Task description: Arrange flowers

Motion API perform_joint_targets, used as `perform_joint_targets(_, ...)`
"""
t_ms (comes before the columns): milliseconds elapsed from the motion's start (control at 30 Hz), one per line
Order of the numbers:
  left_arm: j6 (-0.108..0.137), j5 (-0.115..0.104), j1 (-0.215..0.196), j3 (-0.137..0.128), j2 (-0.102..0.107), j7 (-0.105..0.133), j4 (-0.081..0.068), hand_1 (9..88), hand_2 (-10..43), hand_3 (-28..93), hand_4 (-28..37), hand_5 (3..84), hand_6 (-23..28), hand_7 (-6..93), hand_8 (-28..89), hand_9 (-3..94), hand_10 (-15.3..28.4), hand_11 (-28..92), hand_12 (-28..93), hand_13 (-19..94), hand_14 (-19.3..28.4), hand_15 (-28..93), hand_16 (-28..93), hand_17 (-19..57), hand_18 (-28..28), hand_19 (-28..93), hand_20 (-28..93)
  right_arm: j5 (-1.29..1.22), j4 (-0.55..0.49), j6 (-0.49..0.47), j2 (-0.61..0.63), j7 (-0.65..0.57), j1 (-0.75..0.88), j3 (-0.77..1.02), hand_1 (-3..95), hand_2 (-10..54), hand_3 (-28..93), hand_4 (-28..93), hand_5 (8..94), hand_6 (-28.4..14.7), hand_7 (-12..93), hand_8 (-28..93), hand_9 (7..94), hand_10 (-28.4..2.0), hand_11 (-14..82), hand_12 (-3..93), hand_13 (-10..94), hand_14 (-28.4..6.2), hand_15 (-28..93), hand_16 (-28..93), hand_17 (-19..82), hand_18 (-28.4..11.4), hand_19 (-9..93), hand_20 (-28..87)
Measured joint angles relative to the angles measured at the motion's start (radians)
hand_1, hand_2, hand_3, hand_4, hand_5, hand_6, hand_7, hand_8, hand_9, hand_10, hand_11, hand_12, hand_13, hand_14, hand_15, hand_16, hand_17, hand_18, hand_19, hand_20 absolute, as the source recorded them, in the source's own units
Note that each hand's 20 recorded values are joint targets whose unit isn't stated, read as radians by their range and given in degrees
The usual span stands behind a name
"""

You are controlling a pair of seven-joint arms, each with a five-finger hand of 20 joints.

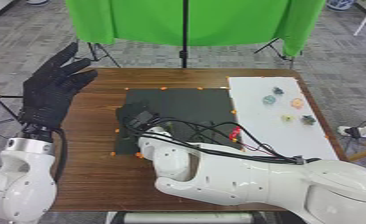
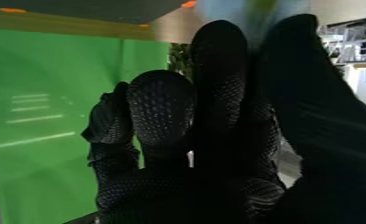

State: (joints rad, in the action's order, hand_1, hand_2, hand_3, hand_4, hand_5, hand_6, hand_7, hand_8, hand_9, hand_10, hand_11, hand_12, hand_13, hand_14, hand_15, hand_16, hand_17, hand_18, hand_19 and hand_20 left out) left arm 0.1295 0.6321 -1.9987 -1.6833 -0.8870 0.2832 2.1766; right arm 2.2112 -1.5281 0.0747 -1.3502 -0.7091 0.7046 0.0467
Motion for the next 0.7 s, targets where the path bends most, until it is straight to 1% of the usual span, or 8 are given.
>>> perform_joint_targets(67, -0.001, 0.000, -0.002, 0.000, -0.001, 0.000, 0.000, 24.2, 5.7, 80, -24.1, 35.4, 7.7, 12.8, -10, 34.4, 18.9, 22, 11, 27, 27.6, 51, -7, -6.5, 28.4, 54, 17, 0.000, 0.000, 0.007, 0.000, -0.004, -0.001, -0.002, 40.5, -9.5, 71, -28, 73.6, 2.5, 16, -12, 76.2, -10.5, 53.0, 19.5, 71, -7.7, 80, 16, 28, -24.0, 92, 42)
perform_joint_targets(233, -0.003, 0.000, -0.012, -0.001, -0.002, 0.000, 0.000, 24.1, 5.7, 80, -23.9, 35.5, 7.8, 12.8, -10, 34.4, 19.0, 22, 11, 27, 27.6, 51, -7, -6.5, 28.4, 54, 17, 0.009, -0.001, 0.017, 0.001, -0.015, -0.016, -0.029, 39.3, -9.5, 72, -28, 72.9, 2.3, 16, -13, 75.8, -10.7, 53.3, 19.5, 71, -8.0, 80, 16, 28, -24.3, 92, 42)
perform_joint_targets(300, -0.003, 0.000, -0.017, -0.004, -0.003, 0.000, 0.000, 24.1, 5.7, 80, -24.0, 35.5, 7.7, 12.9, -10, 34.4, 19.0, 22, 11, 27, 27.6, 51, -7, -6.5, 28.4, 54, 17, 0.023, -0.002, 0.003, 0.001, -0.007, -0.004, -0.003, 38.2, -9.5, 72, -28, 70.6, 1.8, 17, -13, 74.5, -10.9, 52.6, 19.1, 69, -8.4, 79, 15, 27, -24.5, 91, 42)
perform_joint_targets(333, -0.002, 0.000, -0.022, -0.007, -0.004, 0.000, 0.001, 24.1, 5.7, 79, -24.1, 35.5, 7.7, 12.9, -10, 34.4, 19.0, 22, 11, 27, 27.5, 51, -7, -6.5, 28.4, 54, 17, 0.037, -0.004, -0.014, 0.001, 0.006, 0.014, 0.030, 37.3, -9.5, 72, -28, 69.1, 1.5, 17, -13, 73.1, -11.0, 50.9, 18.2, 68, -8.9, 78, 15, 27, -24.6, 90, 42)
perform_joint_targets(400, -0.001, 0.000, -0.039, -0.022, -0.011, 0.000, 0.008, 24.1, 5.7, 79, -24.1, 35.5, 7.8, 12.9, -10, 34.4, 19.0, 22, 11, 27, 27.5, 51, -7, -6.5, 28.4, 54, 17, 0.088, -0.018, -0.080, 0.001, 0.060, 0.076, 0.139, 35.8, -9.5, 73, -28, 62.8, 0.5, 16, -13, 70.1, -13.1, 42.2, 15.7, 67, -9.9, 75, 13, 26, -25.2, 89, 42)
perform_joint_targets(500, 0.000, -0.002, -0.091, -0.068, -0.032, 0.003, 0.030, 24.1, 5.7, 79, -24.1, 35.5, 7.8, 12.9, -10, 34.4, 19.0, 22, 11, 27, 27.5, 51, -7, -6.5, 28.4, 54, 17, 0.160, -0.079, -0.213, 0.005, 0.174, 0.185, 0.313, 36.3, -9.5, 74, -28, 57.7, 0.4, 16, -13, 67.3, -15.3, 27.3, 14.0, 67, -10.7, 60, 11, 29, -25.6, 82, 37)
perform_joint_targets(600, 0.003, -0.004, -0.167, -0.114, -0.057, 0.019, 0.054, 24.1, 5.7, 79, -24.2, 35.5, 7.7, 12.9, -10, 34.4, 19.0, 22, 11, 27, 27.5, 51, -7, -6.5, 28.4, 54, 17, 0.117, -0.181, -0.318, 0.022, 0.268, 0.279, 0.440, 35.4, -9.5, 78, -28, 53.1, 1.2, 16, -13, 59.0, -16.5, 18.5, 13.1, 59, -13.7, 50, 10, 27, -25.2, 74, 32)
perform_joint_targets(700, 0.013, -0.007, -0.238, -0.127, -0.068, 0.049, 0.065, 24.2, 5.7, 79, -24.2, 35.5, 7.7, 12.9, -10, 34.5, 19.0, 22, 11, 27, 27.4, 51, -7, -6.5, 28.4, 54, 18, -0.090, -0.285, -0.400, 0.036, 0.339, 0.379, 0.570, 35.3, -9.5, 79, -28, 50.5, 1.4, 16, -13, 55.4, -17.0, 16.5, 13.2, 56, -15.3, 48, 10, 25, -25.4, 74, 32)
